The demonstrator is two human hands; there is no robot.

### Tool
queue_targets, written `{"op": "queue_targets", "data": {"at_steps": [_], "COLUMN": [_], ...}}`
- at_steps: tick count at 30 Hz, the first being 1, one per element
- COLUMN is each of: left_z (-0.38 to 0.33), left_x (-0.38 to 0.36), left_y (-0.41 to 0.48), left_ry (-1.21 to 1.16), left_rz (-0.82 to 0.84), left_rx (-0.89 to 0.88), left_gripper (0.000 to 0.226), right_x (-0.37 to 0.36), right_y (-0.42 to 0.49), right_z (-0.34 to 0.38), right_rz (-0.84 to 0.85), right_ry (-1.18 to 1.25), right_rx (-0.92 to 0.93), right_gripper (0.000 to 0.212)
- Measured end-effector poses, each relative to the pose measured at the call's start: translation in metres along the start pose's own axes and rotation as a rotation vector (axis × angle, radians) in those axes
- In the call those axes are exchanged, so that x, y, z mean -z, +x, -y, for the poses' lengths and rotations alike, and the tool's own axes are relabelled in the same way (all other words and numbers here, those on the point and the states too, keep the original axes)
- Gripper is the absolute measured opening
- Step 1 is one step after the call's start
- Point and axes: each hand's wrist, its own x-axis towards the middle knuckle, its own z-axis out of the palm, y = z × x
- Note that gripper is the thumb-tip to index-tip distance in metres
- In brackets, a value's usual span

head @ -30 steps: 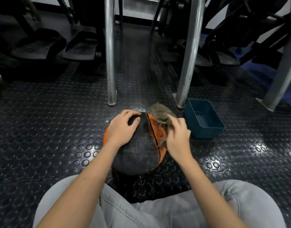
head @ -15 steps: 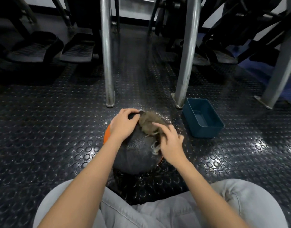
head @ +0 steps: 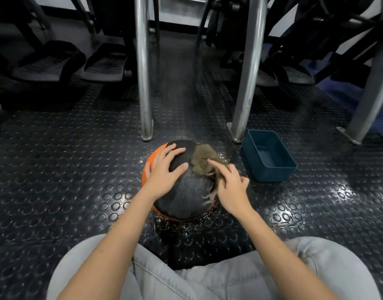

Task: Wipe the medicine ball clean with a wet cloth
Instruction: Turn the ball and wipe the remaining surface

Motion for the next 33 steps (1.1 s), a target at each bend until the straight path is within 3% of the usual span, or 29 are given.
{"op": "queue_targets", "data": {"at_steps": [4, 8, 10, 11, 14, 16, 20, 22, 24, 26, 28, 30, 33], "left_z": [-0.001, 0.000, 0.001, 0.001, 0.000, -0.001, 0.000, 0.001, 0.001, 0.002, 0.002, 0.003, 0.004], "left_x": [0.001, 0.000, 0.001, 0.001, 0.000, -0.001, -0.001, -0.001, 0.000, 0.000, -0.001, -0.002, -0.002], "left_y": [-0.004, -0.004, -0.004, -0.005, -0.008, -0.010, -0.007, -0.007, -0.009, -0.011, -0.012, -0.010, -0.008], "left_ry": [0.015, 0.023, 0.012, 0.003, 0.004, 0.024, 0.026, 0.022, 0.007, 0.011, 0.026, 0.029, 0.048], "left_rz": [0.034, 0.015, 0.018, 0.024, 0.031, 0.033, 0.015, 0.013, 0.017, 0.001, 0.003, -0.010, -0.021], "left_rx": [-0.012, -0.009, -0.020, -0.021, -0.013, -0.007, -0.002, -0.008, -0.015, -0.021, -0.024, -0.029, -0.016], "left_gripper": [0.034, 0.033, 0.033, 0.032, 0.033, 0.034, 0.034, 0.034, 0.034, 0.035, 0.036, 0.035, 0.037], "right_x": [0.013, 0.018, 0.000, -0.007, -0.001, 0.011, 0.014, -0.001, -0.008, -0.003, 0.008, 0.014, 0.011], "right_y": [0.019, 0.012, -0.006, -0.012, -0.004, 0.003, 0.005, -0.004, -0.005, 0.005, 0.013, 0.021, 0.020], "right_z": [-0.020, 0.010, 0.008, -0.001, -0.030, -0.032, 0.002, 0.004, -0.006, -0.018, -0.019, -0.006, 0.020], "right_rz": [-0.078, -0.186, -0.188, -0.150, 0.000, -0.021, -0.205, -0.231, -0.142, -0.031, -0.047, -0.144, -0.075], "right_ry": [-0.079, 0.077, -0.072, -0.169, -0.303, -0.297, -0.104, -0.230, -0.273, -0.232, -0.226, -0.132, -0.114], "right_rx": [-0.318, -0.007, 0.190, 0.199, -0.175, -0.289, 0.068, 0.240, 0.133, -0.170, -0.284, -0.164, 0.107], "right_gripper": [0.045, 0.051, 0.054, 0.055, 0.053, 0.053, 0.053, 0.053, 0.053, 0.051, 0.048, 0.048, 0.049]}}
